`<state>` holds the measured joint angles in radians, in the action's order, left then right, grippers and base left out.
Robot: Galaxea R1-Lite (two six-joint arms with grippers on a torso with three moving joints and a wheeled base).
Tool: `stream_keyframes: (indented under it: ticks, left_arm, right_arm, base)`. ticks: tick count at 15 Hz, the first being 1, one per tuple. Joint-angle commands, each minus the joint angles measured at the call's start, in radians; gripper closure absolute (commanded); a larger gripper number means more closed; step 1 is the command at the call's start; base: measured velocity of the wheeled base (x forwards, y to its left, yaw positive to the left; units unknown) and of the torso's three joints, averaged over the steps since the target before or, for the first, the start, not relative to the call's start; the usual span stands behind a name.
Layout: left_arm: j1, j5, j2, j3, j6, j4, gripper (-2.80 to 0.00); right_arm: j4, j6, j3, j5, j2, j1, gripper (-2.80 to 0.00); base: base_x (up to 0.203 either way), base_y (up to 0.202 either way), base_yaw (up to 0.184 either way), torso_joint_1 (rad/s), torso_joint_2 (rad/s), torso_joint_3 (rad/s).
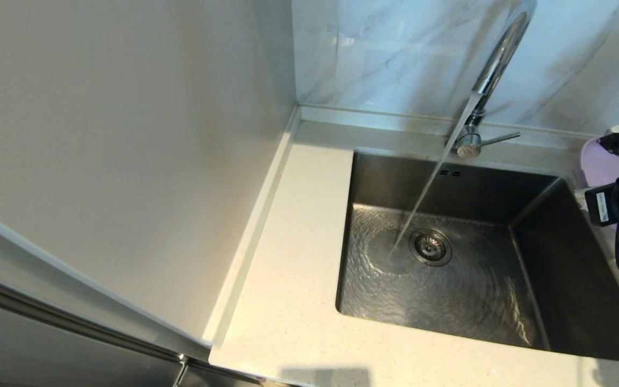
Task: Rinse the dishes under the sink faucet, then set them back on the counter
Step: Pick up the plate, then rinse the plate
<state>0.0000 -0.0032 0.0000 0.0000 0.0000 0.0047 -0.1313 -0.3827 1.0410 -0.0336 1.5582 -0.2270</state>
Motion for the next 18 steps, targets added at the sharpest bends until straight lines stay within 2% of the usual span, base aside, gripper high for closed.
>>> stream_keyframes:
  ticks: [1,3,4,6,7,11,13,16,18]
  left_arm:
    - [0.0,0.0,0.0,0.0,0.0,0.0,0.0]
    - [0.0,0.0,0.0,0.0,0.0,0.0,0.0]
    - [0.0,0.0,0.0,0.0,0.0,0.0,0.0]
    - [0.0,0.0,0.0,0.0,0.0,0.0,0.0]
    - [0.0,0.0,0.0,0.0,0.0,0.0,0.0]
    - [0.0,0.0,0.0,0.0,0.0,0.0,0.0]
    - [0.0,-0.001,0.0,0.0,0.0,0.0,0.0]
    - [0.0,-0.001,0.0,0.0,0.0,0.0,0.0]
    - [0.0,0.0,0.0,0.0,0.0,0.0,0.0]
  right_arm:
    - [-0.001,-0.004,-0.066,-0.007,-0.104,-0.002,0.0]
    - [0.005,-0.003,-0.128,-0.025,-0.189,-0.002,0.0]
    - [0.019,-0.002,-0.159,-0.077,-0.238,-0.002,0.0]
    - [0.104,-0.004,-0.187,-0.287,-0.308,-0.001,0.0]
    - [0.194,-0.008,-0.171,-0.353,-0.325,0.012,0.0]
    - [0.653,-0.008,0.068,-0.4,-0.332,0.172,0.0]
    - [0.821,-0.009,0.182,-0.424,-0.292,0.276,0.0]
    - [0.904,-0.037,0.276,-0.428,-0.221,0.417,0.0]
    - [0.911,-0.138,0.297,-0.429,-0.187,0.455,0.0]
  base:
    - [0.0,0.0,0.0,0.0,0.0,0.0]
    - [0.0,0.0,0.0,0.0,0.0,0.0]
    - [0.0,0.0,0.0,0.0,0.0,0.0]
    - [0.0,0.0,0.0,0.0,0.0,0.0]
    - [0.0,0.0,0.0,0.0,0.0,0.0]
    - [0.0,0.0,0.0,0.0,0.0,0.0]
    - [0.0,0.0,0.0,0.0,0.0,0.0]
    - [0.0,0.0,0.0,0.0,0.0,0.0]
    - [0.0,0.0,0.0,0.0,0.0,0.0]
